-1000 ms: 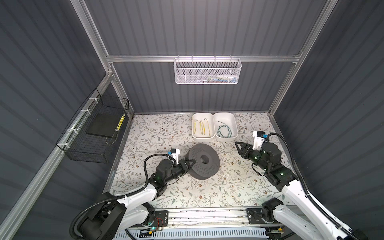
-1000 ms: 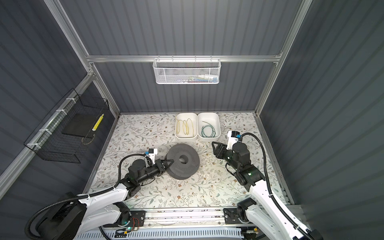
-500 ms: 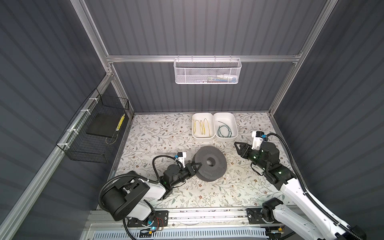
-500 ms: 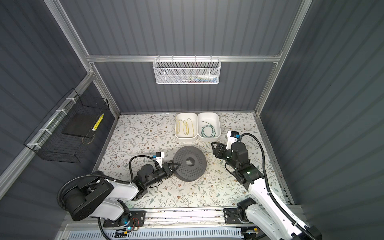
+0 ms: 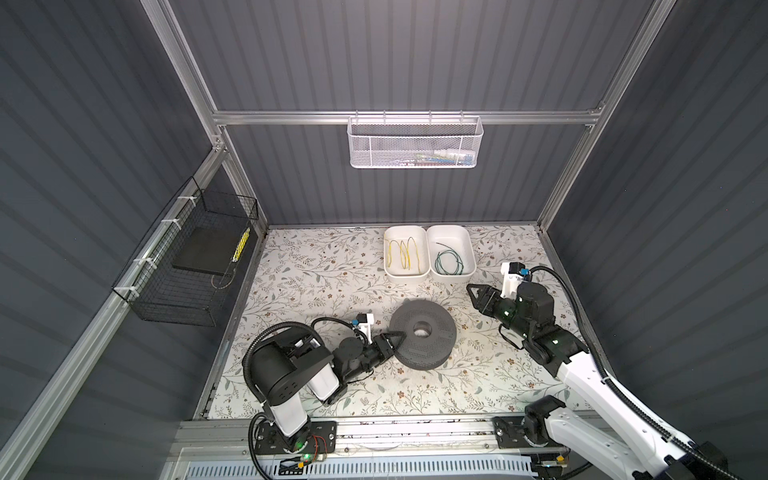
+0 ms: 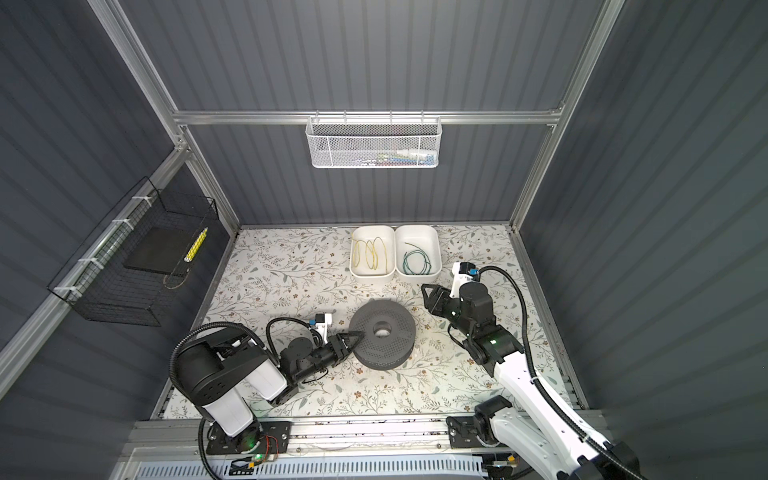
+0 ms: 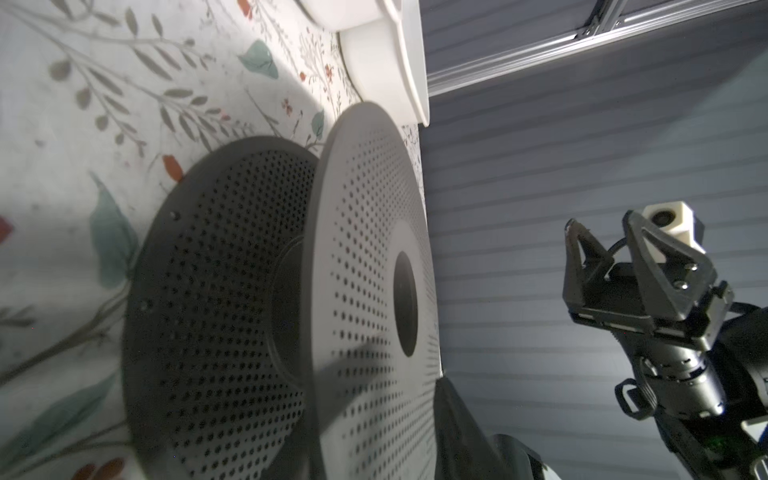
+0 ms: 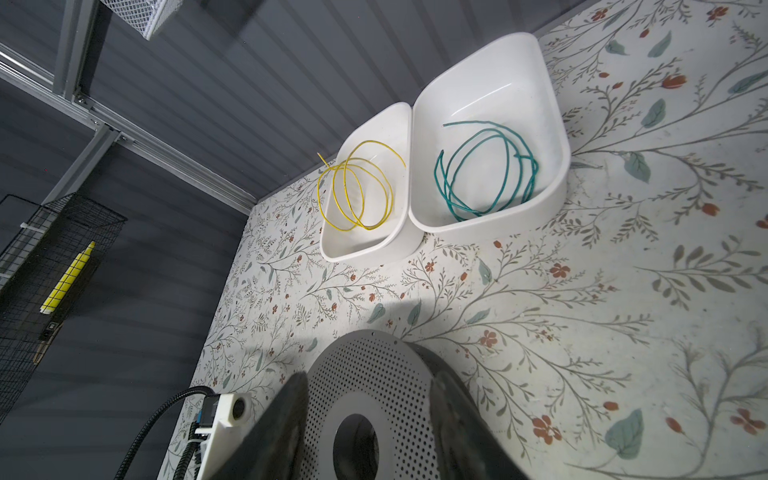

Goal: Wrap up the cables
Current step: 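Release the spool with the left gripper while the right gripper reaches the yellow cable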

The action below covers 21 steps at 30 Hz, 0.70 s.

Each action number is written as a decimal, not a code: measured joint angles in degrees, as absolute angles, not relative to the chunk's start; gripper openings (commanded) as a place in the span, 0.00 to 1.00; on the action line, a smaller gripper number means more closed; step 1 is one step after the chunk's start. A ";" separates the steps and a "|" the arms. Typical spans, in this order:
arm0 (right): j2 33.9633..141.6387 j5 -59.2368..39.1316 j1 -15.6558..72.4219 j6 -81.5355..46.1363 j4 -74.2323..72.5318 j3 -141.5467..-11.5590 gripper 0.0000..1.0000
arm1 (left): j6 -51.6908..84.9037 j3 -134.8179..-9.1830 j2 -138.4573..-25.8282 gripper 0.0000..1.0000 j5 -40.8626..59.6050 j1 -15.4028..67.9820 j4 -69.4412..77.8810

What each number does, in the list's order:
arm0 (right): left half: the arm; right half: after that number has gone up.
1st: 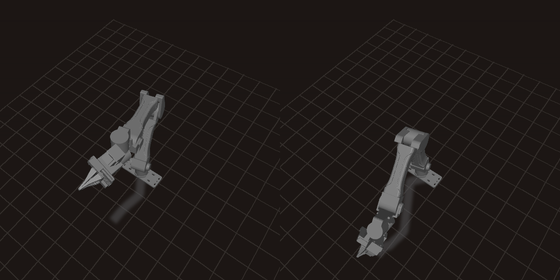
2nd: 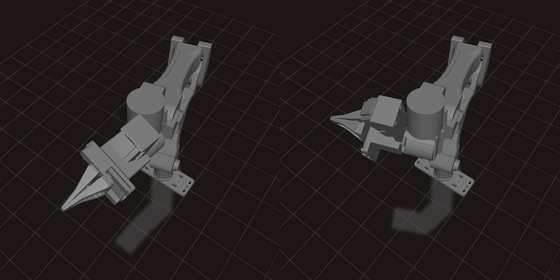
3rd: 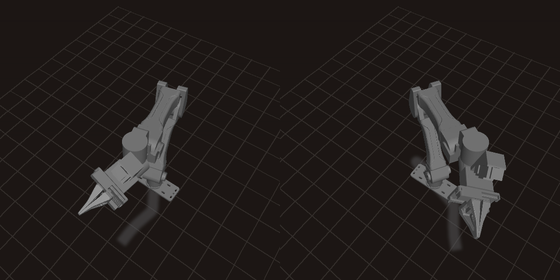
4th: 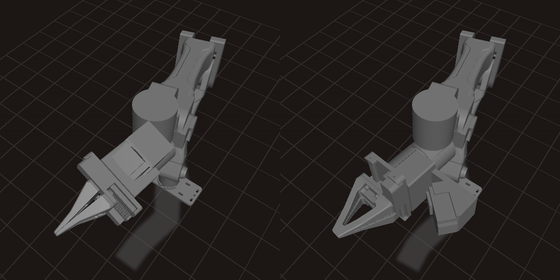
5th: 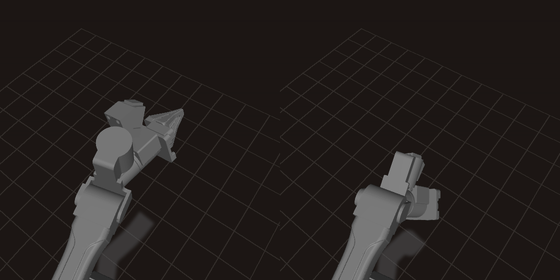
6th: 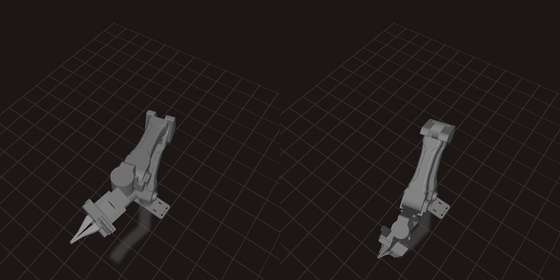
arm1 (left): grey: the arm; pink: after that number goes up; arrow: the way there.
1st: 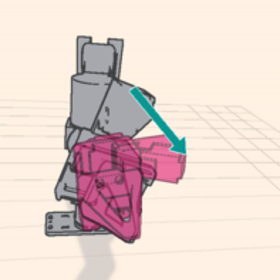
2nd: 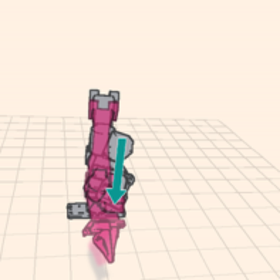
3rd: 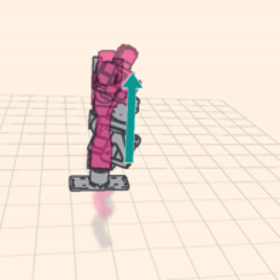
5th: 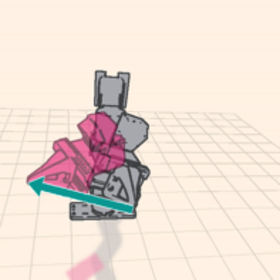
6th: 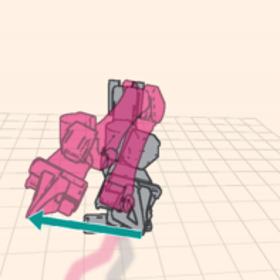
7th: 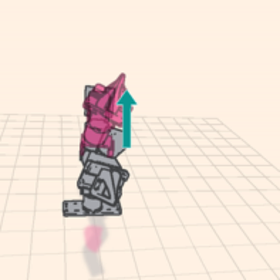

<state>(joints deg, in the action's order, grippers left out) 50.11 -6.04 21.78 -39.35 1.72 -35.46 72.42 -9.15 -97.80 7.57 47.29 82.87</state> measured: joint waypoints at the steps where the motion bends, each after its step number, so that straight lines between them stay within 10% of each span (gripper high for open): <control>1: 50.11 -6.04 21.78 -39.31 1.74 -35.46 0.52 | 72.23 -9.13 -96.82 0.63 7.29 47.29 82.26; 10: 51.18 -6.09 21.78 -38.11 2.17 -36.42 0.54 | 67.22 -8.21 -73.43 0.99 1.43 47.33 58.87; 21: 67.55 -7.14 23.75 -28.53 11.94 -54.85 0.30 | 53.01 -28.36 -39.46 1.00 -18.48 47.33 0.25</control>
<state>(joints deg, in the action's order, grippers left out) 67.55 -7.14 23.75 -28.53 11.94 -54.85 53.01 -28.36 -39.46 -18.48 47.33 0.25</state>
